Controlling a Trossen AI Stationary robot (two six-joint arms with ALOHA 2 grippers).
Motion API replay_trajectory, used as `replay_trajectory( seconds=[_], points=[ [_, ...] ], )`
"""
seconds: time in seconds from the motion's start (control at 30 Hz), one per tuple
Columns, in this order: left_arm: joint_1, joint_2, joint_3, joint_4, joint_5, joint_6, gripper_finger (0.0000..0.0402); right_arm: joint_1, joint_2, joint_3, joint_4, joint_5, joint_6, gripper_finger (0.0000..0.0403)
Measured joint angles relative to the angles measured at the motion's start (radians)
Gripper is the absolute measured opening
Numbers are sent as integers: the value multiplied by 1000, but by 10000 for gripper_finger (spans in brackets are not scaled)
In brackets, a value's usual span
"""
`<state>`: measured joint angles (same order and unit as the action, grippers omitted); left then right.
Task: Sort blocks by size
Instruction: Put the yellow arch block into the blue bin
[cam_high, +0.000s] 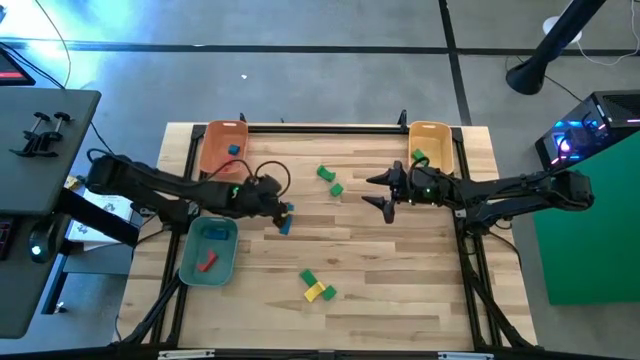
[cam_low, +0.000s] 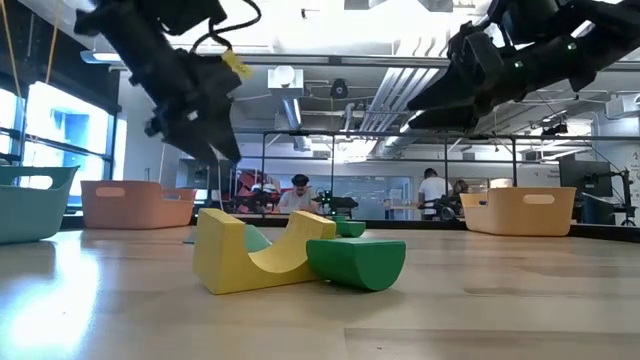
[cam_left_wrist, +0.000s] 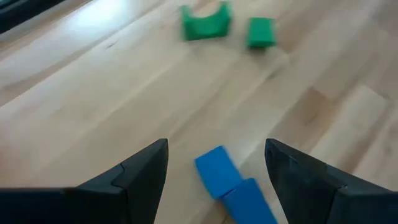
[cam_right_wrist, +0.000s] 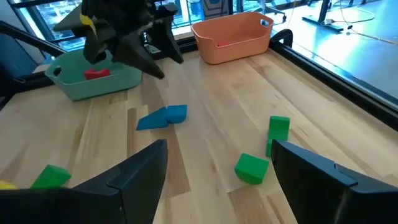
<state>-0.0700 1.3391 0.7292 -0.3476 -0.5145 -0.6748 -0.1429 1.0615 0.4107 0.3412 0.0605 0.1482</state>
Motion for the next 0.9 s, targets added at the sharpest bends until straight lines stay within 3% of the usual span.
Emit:
replay_trajectory(
  seconds=[0.13, 0.23, 0.43, 0.5, 0.67, 0.9],
  points=[
    [-28, 1, -64, 172, 113, 191, 255, 2, 0, 0, 0, 0, -32, 281],
    [-35, -1, -83, 281, 272, 356, 255, -5, 0, 0, 1, 0, -25, 281],
    [-90, 0, -95, 302, 495, 808, 255, -8, 0, 0, 0, 0, 1, 281],
    [-115, 0, -97, 296, 524, 915, 255, -7, 0, 0, 0, 0, 4, 281],
    [-182, 46, -96, 339, 537, 999, 255, -7, 0, 0, -9, 0, 35, 281],
    [-241, 240, -96, 615, 540, 1055, 255, -7, 41, 0, -15, -4, 74, 281]
  ],
)
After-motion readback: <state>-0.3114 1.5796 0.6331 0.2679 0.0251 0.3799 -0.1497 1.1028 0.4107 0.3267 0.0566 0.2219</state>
